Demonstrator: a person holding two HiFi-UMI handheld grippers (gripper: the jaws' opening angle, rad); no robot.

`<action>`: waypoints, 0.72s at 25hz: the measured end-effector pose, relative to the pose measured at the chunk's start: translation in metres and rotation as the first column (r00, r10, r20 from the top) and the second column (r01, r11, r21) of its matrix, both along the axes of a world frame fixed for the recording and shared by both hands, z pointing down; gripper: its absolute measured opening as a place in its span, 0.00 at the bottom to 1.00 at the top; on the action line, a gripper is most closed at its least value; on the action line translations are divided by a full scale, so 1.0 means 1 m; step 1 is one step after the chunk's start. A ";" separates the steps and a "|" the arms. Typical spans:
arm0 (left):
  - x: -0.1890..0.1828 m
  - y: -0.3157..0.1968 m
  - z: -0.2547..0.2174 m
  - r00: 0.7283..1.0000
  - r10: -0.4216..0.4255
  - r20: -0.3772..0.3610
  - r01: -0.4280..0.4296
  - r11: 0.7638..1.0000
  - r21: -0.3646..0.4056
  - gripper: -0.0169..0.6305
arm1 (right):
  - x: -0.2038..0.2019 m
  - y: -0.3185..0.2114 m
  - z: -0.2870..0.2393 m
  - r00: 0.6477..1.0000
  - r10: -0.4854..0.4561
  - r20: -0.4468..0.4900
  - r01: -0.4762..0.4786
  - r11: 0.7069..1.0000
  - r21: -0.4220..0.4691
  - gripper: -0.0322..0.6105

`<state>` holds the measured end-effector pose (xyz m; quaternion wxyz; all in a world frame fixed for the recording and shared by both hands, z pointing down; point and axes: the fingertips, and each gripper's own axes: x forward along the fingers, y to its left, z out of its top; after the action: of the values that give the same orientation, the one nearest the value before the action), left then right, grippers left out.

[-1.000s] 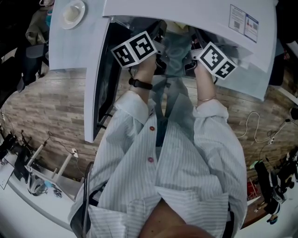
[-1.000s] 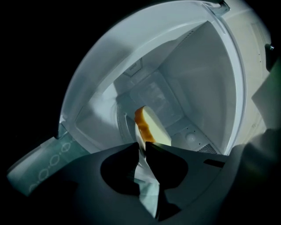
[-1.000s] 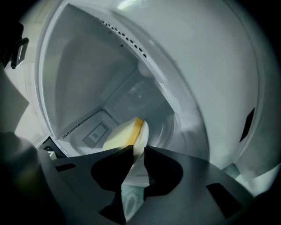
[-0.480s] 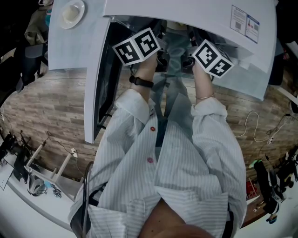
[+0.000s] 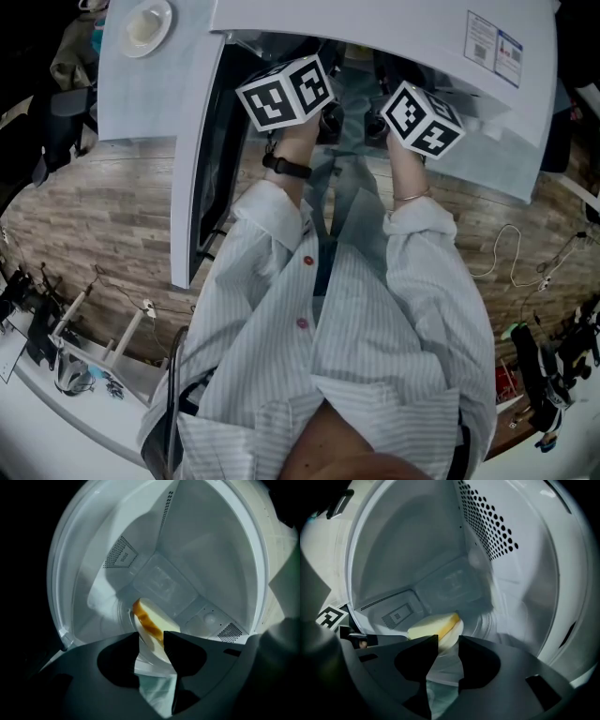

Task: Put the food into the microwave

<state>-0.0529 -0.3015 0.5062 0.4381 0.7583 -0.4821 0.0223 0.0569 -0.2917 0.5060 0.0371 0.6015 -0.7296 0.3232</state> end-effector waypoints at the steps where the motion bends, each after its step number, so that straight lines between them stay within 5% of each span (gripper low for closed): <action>1: 0.001 -0.001 0.000 1.000 0.001 0.002 -0.001 1.000 0.001 0.27 | 0.000 0.000 0.000 1.000 0.000 -0.002 0.000 1.000 0.000 0.26; 18: 0.013 0.001 -0.012 0.994 0.074 0.081 -0.078 0.995 0.058 0.53 | -0.002 0.002 -0.001 1.000 -0.004 -0.004 0.004 1.000 0.009 0.26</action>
<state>-0.0402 -0.3005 0.4947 0.3940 0.7878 -0.4704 0.0541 0.0545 -0.2899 0.5053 0.0367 0.6009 -0.7321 0.3187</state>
